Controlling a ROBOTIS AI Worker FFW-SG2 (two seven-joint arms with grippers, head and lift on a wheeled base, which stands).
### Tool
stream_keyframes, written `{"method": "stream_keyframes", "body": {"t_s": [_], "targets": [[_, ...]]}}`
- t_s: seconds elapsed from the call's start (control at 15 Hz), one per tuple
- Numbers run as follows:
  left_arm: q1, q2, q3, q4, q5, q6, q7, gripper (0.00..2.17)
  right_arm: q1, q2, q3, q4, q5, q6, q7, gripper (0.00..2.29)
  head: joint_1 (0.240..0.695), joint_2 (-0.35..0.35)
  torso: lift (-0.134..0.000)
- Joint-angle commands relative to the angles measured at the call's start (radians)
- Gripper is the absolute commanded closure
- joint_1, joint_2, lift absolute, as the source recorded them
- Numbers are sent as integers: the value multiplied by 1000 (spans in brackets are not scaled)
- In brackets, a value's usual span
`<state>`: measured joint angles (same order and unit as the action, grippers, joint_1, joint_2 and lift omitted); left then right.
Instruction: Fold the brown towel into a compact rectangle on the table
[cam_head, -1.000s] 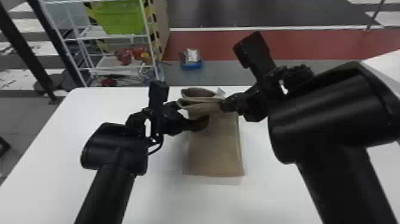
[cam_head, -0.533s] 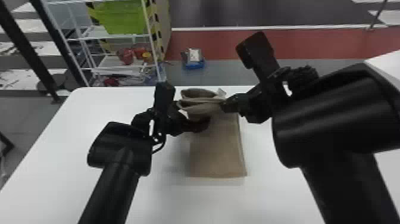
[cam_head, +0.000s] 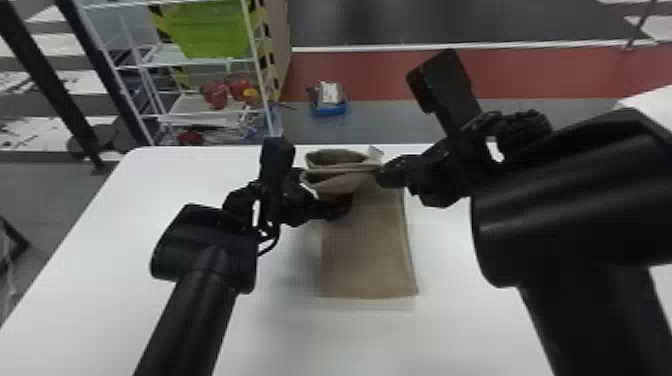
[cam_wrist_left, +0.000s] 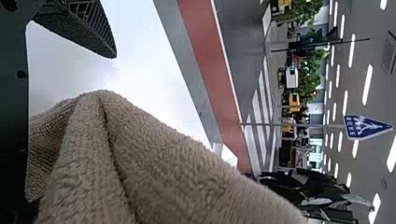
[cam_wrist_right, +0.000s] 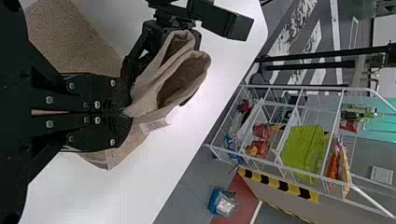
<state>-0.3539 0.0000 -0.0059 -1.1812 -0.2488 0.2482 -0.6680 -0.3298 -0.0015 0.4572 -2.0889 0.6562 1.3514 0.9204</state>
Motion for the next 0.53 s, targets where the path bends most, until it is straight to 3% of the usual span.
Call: {"method": "stream_keyframes", "body": {"t_s": [0.0, 0.47], "targets": [[12, -3, 24, -11, 2, 3, -18, 36, -15, 2, -23, 10, 5, -5, -2, 1291, 695, 86, -134], [44, 5, 53, -112, 2, 132, -102, 36, -46, 2, -48, 43, -1, -21, -6, 1291, 691, 76, -134]]}}
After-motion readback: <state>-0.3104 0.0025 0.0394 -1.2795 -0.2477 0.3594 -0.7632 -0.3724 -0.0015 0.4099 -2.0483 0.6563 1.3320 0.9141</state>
